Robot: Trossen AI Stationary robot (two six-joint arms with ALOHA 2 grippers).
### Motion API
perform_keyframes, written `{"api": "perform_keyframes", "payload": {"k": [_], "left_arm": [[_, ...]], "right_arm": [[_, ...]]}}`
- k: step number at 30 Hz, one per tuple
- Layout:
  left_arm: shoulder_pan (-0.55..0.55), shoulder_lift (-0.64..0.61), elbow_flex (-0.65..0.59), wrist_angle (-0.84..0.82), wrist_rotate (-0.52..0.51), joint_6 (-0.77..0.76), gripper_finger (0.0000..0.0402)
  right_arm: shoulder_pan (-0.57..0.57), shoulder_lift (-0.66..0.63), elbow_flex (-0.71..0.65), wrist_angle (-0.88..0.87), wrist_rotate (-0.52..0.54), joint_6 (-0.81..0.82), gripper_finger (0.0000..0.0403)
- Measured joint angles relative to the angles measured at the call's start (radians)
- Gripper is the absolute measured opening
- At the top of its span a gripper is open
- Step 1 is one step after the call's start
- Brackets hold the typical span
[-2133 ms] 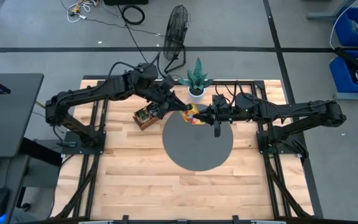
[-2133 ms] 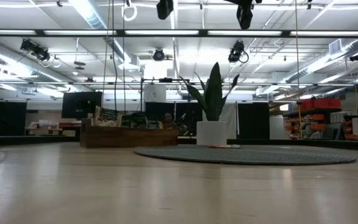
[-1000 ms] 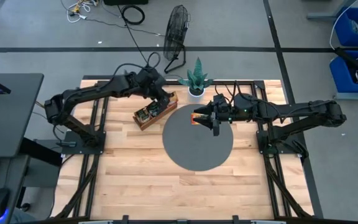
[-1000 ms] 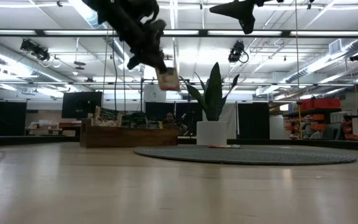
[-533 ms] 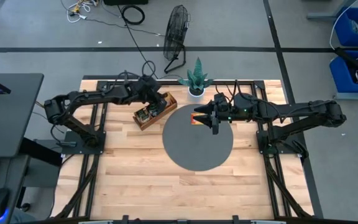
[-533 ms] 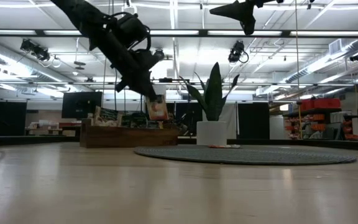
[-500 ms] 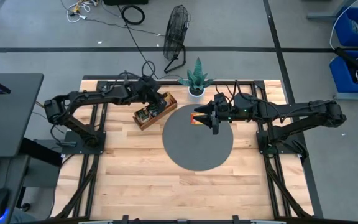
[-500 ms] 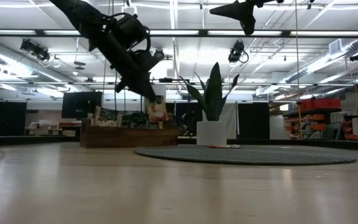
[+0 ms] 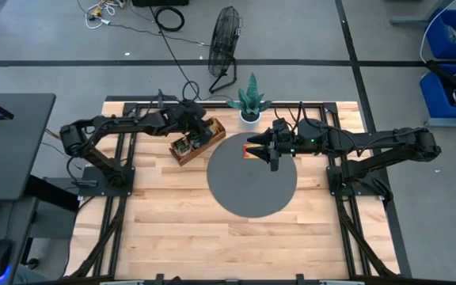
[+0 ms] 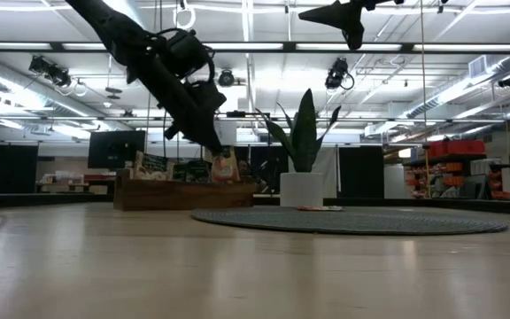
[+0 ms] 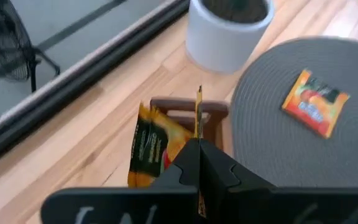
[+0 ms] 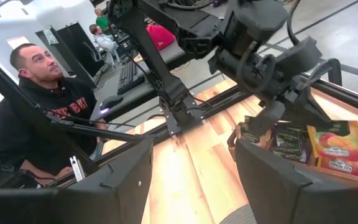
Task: Pick & Place Tea
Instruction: Put the orange tea bag into the right section of the wooden organizer
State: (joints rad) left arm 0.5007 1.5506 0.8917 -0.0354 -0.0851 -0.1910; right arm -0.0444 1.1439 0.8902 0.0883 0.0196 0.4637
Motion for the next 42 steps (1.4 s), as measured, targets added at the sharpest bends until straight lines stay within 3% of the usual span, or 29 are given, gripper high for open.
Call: {"api": "perform_keyframes", "payload": {"k": [14, 25, 42], "left_arm": [[-0.005, 0.088, 0.0, 0.026, -0.001, 0.006, 0.0002], [-0.005, 0.099, 0.0, 0.024, -0.07, 0.02, 0.0008], [-0.005, 0.074, 0.015, 0.011, -0.071, 0.003, 0.0171]], "right_arm": [[0.0, 0.0, 0.0, -0.011, 0.018, 0.0, 0.0233], [0.0, 0.0, 0.0, -0.041, 0.018, -0.001, 0.0233], [0.0, 0.0, 0.0, -0.048, 0.017, -0.001, 0.0233]]}}
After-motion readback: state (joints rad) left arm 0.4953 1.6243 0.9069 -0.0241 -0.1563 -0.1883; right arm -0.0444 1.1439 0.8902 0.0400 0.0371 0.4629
